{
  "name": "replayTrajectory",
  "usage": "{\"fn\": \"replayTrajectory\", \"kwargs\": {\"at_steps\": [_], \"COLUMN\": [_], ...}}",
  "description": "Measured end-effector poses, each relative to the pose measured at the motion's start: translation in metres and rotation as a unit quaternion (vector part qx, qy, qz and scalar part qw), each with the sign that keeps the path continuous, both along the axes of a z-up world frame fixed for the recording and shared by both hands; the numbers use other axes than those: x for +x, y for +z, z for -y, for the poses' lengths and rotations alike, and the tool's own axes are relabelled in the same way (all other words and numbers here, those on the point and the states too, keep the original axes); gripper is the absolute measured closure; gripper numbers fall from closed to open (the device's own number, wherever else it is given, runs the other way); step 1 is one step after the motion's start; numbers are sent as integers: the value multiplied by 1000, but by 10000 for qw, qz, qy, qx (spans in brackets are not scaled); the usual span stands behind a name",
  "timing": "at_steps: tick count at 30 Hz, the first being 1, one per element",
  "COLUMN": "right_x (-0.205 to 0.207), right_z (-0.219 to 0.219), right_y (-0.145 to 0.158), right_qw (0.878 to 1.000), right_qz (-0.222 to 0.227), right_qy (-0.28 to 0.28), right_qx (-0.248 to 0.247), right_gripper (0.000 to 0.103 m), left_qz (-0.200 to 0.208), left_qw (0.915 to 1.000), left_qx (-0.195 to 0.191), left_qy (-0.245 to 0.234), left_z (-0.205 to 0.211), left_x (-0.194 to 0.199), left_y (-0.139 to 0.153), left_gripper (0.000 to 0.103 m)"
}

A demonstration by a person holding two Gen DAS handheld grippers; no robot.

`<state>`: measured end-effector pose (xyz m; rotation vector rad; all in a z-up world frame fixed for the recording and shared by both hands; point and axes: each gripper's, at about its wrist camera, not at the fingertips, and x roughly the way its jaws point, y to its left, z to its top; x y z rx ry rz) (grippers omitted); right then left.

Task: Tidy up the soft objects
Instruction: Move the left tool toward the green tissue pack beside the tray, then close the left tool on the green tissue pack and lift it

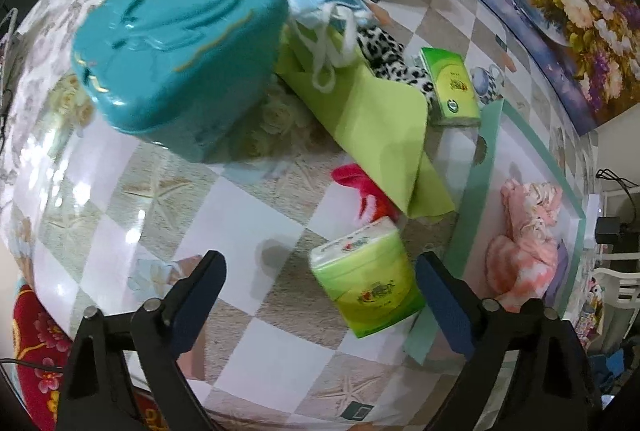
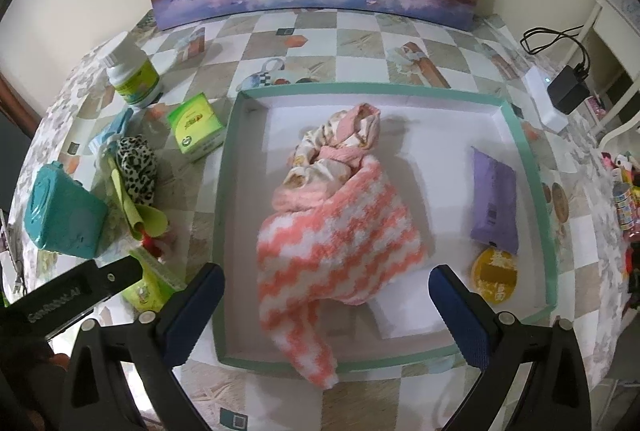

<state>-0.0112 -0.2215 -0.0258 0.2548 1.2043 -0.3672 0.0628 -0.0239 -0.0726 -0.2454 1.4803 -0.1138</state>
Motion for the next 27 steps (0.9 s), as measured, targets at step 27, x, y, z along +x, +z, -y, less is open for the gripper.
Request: {"fn": "replayTrajectory", "kwargs": {"at_steps": [27], "right_x": [0], "right_z": [7], "right_y": [1], "right_qw": [10000], "right_qz": [21], "right_qy": [-77], "right_qx": [-28], "right_gripper": [0], "left_qz": [-125], "left_qw": [9990], "left_qx": [105], "left_qy": [-418], "left_z": [65], "left_x": [3], "left_y": [-26], "left_gripper": [43]}}
